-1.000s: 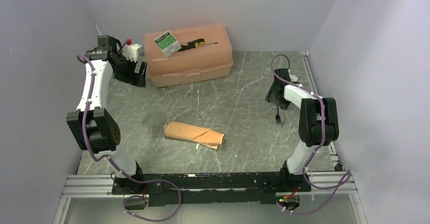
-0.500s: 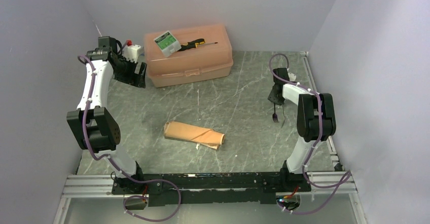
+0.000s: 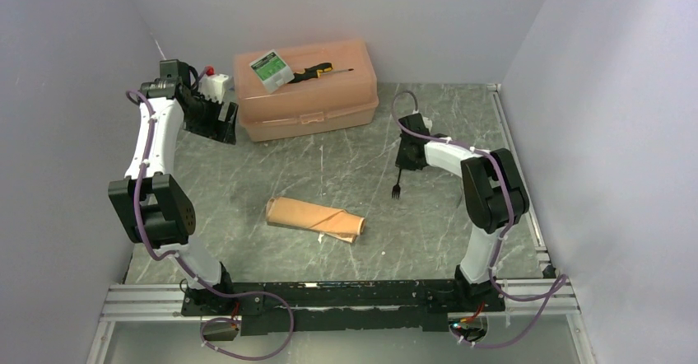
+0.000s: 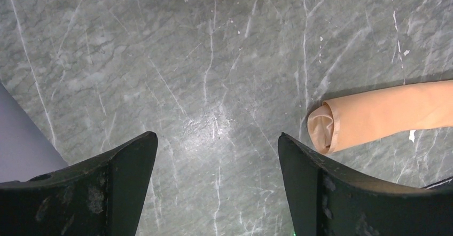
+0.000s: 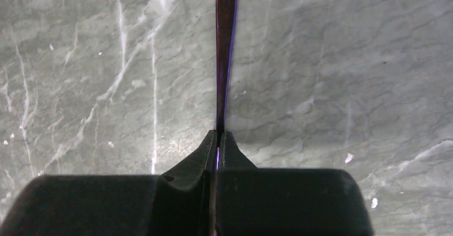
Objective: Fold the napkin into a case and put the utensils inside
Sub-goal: Pick up the fork from the corner of the board.
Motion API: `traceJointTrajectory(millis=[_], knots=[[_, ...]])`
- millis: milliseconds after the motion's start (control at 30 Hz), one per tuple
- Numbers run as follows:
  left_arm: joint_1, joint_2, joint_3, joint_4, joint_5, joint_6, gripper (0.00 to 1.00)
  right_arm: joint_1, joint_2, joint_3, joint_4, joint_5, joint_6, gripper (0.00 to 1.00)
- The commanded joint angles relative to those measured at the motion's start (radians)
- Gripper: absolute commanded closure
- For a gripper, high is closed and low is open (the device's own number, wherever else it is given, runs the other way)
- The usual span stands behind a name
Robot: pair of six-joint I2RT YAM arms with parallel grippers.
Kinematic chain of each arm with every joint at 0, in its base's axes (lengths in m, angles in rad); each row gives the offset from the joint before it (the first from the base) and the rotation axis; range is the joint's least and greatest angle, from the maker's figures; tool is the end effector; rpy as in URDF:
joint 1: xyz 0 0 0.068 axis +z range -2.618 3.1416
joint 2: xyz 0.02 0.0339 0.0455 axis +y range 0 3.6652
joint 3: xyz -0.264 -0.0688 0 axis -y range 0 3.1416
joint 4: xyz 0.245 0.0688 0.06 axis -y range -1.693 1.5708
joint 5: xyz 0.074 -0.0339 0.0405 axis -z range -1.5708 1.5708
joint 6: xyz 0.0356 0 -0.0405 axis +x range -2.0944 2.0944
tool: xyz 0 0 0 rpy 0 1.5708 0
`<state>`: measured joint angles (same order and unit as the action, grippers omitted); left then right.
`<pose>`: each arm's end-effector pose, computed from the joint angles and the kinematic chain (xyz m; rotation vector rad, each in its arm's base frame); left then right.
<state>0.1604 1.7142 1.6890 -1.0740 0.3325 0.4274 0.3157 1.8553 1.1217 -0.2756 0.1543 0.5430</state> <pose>0.3504 0.0449 0.3327 0.4479 2.5511 -0.2355 0.3576 0.1110 0.1550 0.3478 2.5429 0.1277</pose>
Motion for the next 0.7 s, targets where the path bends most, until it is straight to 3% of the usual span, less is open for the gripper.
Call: traceJointTrajectory(millis=[0,200,367,533,667], knots=[[0.002,-0.024,0.035,-0.02,0.012,-0.013,0.12,0.032,-0.01,0.039,-0.063,-0.01,-0.039,1.0],[-0.008,-0.015,0.054,-0.041,0.062,-0.013,0.13,0.101,-0.072,0.103,-0.106,-0.023,-0.115,1.0],[-0.085,-0.035,0.021,-0.031,0.095,0.043,0.06,0.164,-0.103,0.161,-0.145,-0.069,-0.174,1.0],[-0.118,-0.134,-0.117,0.107,0.303,0.175,0.06,0.211,-0.116,0.242,-0.192,-0.188,-0.206,1.0],[-0.137,-0.245,-0.224,0.173,0.479,0.384,0.06,0.26,-0.108,0.351,-0.258,-0.29,-0.227,1.0]])
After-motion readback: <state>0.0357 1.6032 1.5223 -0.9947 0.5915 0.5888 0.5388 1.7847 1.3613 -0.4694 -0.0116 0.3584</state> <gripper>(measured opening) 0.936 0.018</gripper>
